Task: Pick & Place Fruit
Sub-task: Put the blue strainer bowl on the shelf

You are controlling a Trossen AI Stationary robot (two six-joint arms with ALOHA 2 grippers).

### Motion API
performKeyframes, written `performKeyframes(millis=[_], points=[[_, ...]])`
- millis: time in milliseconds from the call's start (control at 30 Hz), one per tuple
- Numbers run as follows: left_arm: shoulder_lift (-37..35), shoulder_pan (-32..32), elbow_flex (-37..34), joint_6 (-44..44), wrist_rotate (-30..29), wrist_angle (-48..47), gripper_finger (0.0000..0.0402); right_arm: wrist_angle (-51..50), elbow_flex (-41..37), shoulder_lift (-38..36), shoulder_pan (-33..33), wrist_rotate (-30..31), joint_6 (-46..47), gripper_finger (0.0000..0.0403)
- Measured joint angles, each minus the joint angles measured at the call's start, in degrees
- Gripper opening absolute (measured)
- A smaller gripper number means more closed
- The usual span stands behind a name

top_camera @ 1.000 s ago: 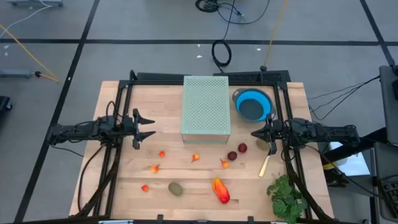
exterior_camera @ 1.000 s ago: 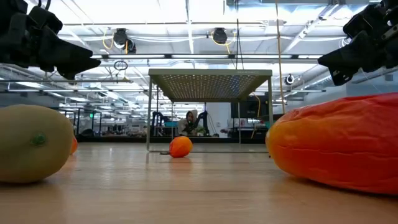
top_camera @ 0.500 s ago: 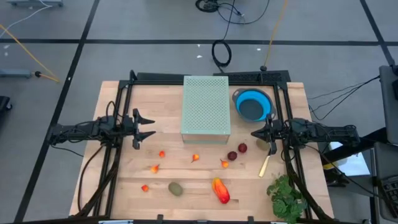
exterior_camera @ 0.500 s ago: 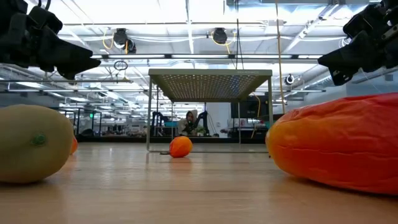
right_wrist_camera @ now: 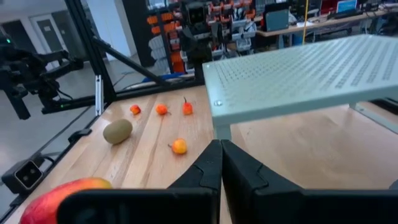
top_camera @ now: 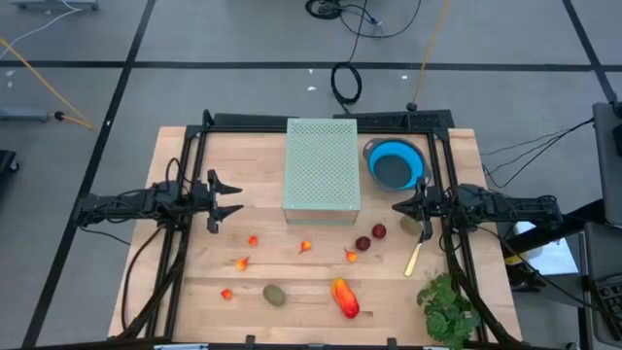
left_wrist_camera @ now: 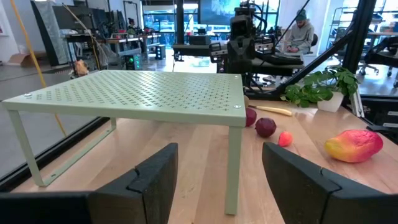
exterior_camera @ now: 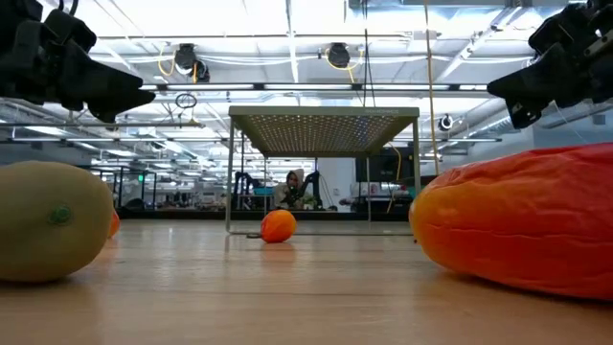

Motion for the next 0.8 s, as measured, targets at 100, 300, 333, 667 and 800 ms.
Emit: performKeyframes(millis=[100, 300, 333, 667, 800], points=[[0.0, 0.0, 0.0, 0.0, 0.0, 0.0, 0.0234, 1.8, 0.0, 0.0, 0.0, -0.1, 0.0, 0.0002], [0.0, 0.0, 0.0, 0.0, 0.0, 0.0, 0.0234, 11.2, 0.0, 0.0, 0.0, 1.7, 1.6, 0.0002], [0.0, 0.0, 0.0, 0.0, 0.0, 0.0, 0.0234, 13.3, 0.0, 0.0, 0.0, 1.7, 1.7, 0.0002], [0.0, 0.0, 0.0, 0.0, 0.0, 0.0, 0.0234, 24.7, 0.4, 3.9, 0.0, 17.4, 6.8, 0.0001], [0.0, 0.0, 0.0, 0.0, 0.0, 0.0, 0.0234, 24.0, 1.7, 8.6, 0.0, 23.1, 5.8, 0.0001]])
